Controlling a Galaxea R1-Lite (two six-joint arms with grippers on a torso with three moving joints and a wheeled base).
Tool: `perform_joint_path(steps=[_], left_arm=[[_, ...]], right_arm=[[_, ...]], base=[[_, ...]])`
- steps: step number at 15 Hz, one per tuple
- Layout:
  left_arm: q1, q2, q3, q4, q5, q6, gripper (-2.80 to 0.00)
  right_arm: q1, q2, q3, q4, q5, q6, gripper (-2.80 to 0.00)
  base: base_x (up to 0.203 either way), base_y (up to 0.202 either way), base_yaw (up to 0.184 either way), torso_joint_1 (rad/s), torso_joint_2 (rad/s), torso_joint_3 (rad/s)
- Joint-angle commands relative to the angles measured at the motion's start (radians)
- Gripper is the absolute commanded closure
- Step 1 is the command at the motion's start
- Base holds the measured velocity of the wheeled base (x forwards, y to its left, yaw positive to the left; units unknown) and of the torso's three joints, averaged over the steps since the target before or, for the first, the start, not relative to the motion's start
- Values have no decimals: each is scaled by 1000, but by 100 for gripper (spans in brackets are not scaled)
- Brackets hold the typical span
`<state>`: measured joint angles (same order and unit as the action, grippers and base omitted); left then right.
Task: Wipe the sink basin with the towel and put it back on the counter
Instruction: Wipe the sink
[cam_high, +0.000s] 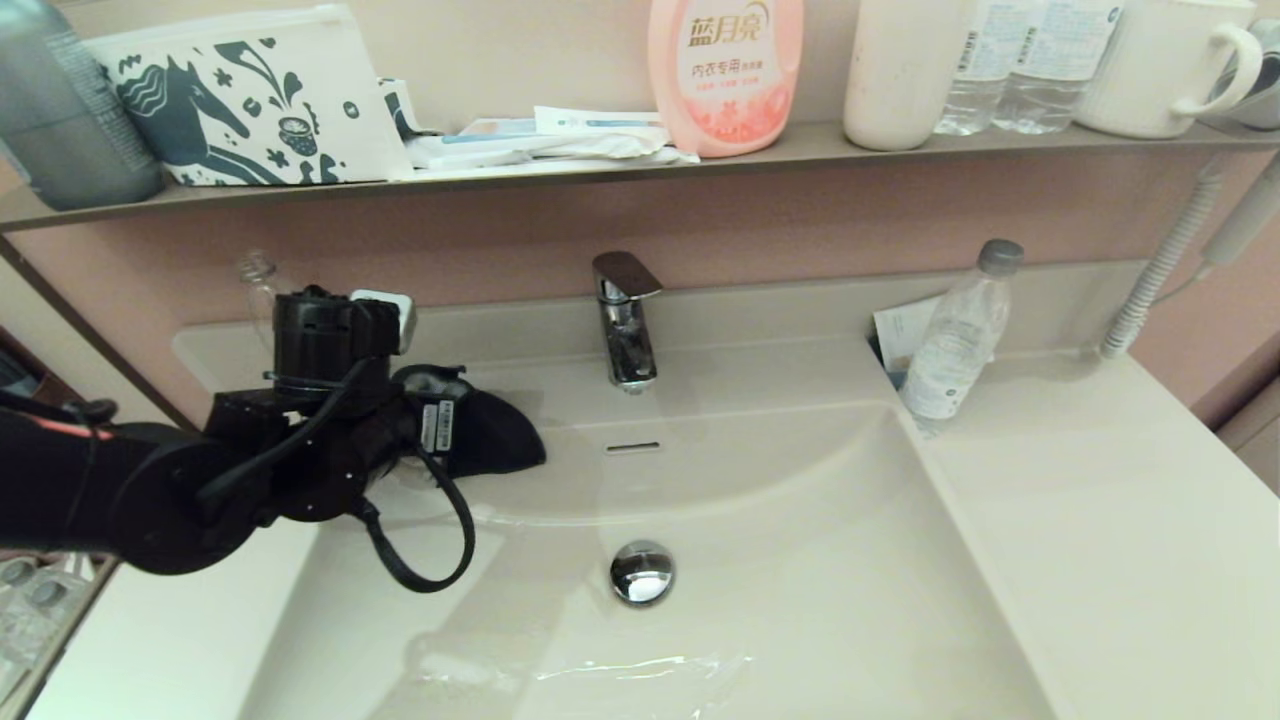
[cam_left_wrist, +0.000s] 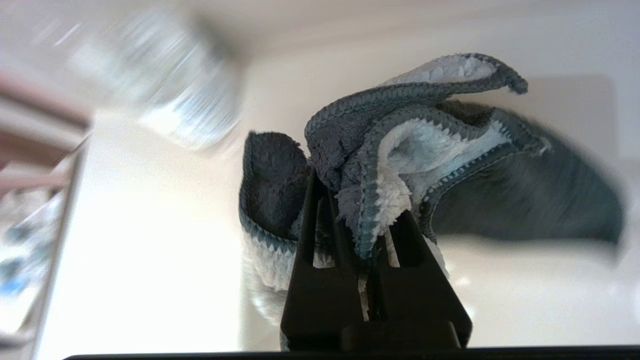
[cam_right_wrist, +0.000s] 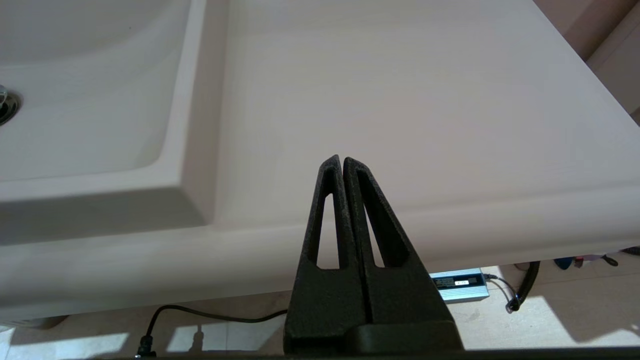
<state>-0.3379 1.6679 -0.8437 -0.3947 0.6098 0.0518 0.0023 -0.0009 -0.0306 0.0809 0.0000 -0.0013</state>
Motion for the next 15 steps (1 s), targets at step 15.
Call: perform_joint_path(steps=[15], left_arm=[[608, -304, 136, 286, -402, 127, 0]], right_arm=[[0, 1, 0, 0, 0, 0, 0]], base=[[0, 0, 0, 0, 0, 0]])
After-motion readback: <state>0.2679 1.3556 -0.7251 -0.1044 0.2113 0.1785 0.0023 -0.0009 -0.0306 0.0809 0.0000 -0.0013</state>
